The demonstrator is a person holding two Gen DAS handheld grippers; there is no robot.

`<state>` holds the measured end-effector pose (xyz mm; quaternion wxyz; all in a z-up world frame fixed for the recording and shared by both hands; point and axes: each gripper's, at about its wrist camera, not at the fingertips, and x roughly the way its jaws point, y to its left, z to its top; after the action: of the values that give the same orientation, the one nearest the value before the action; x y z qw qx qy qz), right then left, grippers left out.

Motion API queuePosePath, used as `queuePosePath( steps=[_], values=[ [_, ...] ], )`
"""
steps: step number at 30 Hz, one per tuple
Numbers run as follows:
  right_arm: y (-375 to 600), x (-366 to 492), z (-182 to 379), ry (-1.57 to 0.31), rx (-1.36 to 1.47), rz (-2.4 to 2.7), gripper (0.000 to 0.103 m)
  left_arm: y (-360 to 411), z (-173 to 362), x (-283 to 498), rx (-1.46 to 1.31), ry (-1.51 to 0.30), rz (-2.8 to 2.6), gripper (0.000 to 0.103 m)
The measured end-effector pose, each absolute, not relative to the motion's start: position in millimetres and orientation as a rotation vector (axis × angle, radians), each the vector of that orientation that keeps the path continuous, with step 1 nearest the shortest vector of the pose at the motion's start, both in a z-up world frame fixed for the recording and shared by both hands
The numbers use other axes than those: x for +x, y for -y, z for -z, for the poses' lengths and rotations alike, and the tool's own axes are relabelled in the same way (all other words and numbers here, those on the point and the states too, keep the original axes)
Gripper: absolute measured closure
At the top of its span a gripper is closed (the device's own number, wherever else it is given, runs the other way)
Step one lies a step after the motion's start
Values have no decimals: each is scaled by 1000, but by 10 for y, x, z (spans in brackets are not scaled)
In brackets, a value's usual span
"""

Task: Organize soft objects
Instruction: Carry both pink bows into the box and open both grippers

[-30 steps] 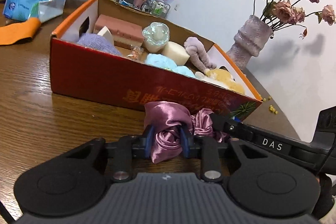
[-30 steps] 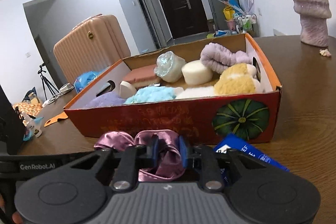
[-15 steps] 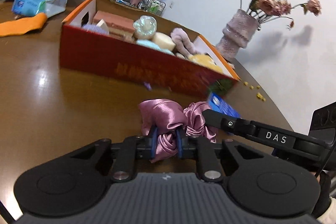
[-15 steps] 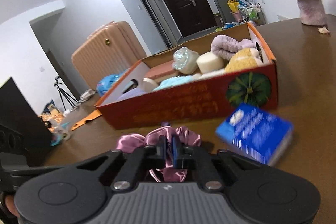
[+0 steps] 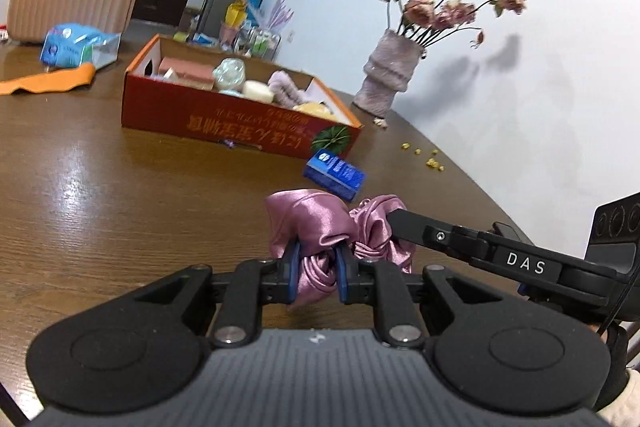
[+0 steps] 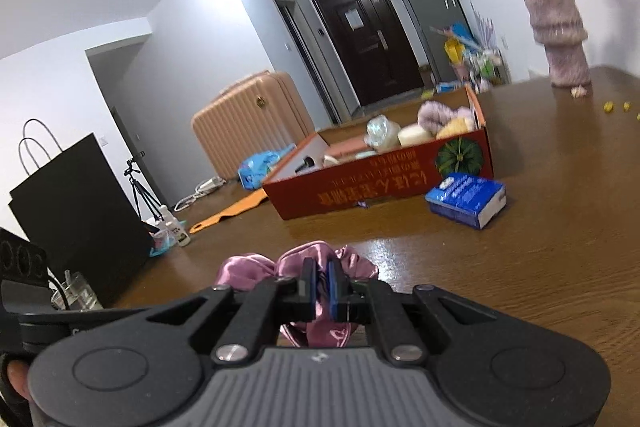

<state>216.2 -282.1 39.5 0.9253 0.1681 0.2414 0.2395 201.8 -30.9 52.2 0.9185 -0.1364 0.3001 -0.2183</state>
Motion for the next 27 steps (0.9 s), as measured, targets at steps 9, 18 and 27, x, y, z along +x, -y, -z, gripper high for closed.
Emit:
queuePosePath(
  steps=[9, 18, 27],
  values=[
    [2868, 2090, -515, -458, 347, -493, 97, 355, -672, 1992, -261, -576, 464, 85],
    [2933, 3033, -929, -400, 276, -485, 97, 414, -1002, 3095, -286, -525, 523, 85],
    [2772, 4908, -1066, -504, 217, -438, 97, 364, -987, 4941, -368, -630, 515, 85]
  ],
)
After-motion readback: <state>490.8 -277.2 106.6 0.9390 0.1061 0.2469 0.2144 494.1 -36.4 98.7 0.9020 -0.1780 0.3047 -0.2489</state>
